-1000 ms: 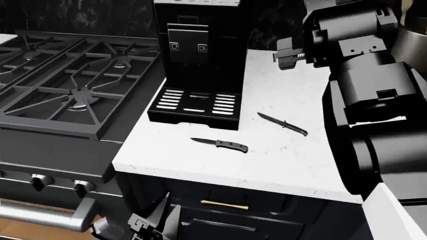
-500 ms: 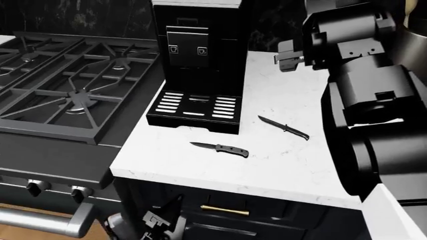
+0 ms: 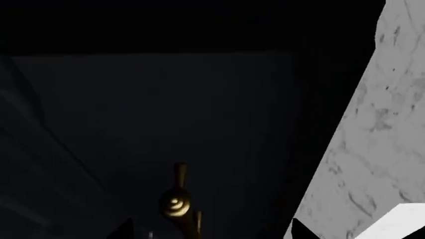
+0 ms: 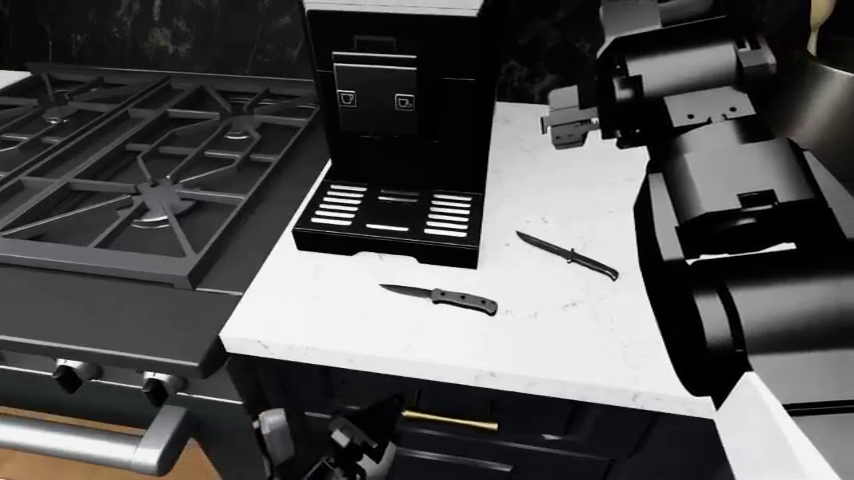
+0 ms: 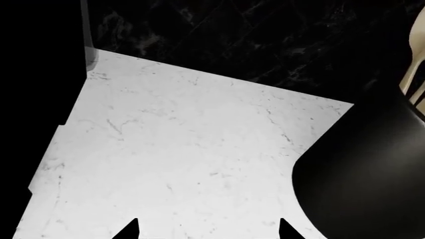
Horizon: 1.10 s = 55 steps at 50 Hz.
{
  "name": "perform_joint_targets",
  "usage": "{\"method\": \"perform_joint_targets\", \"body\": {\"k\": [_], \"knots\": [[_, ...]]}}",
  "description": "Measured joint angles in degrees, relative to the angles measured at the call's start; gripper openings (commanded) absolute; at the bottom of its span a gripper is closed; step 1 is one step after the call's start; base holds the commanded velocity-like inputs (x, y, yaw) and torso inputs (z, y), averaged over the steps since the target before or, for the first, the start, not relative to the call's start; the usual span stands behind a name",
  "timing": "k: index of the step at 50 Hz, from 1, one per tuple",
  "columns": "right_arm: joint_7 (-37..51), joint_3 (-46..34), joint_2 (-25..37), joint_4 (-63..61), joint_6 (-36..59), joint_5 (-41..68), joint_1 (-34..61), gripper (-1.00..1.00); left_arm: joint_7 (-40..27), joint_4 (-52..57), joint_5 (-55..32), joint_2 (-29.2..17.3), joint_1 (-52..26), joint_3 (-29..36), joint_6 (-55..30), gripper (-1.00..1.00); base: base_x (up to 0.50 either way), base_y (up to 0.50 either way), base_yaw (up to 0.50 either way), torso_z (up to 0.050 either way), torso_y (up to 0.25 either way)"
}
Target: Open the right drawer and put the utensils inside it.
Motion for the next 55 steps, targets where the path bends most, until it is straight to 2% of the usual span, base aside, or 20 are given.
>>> {"method": "perform_joint_targets", "body": {"k": [55], "knots": [[-0.13,-3.07,-0.4,0.0,-1.53,3.78,-1.56,1.0,2.89,-25.53,4.12,3.7,-17.01,7.47,-2.41,1.0,0.0,0.0,0.0,0.0,0.0]]}}
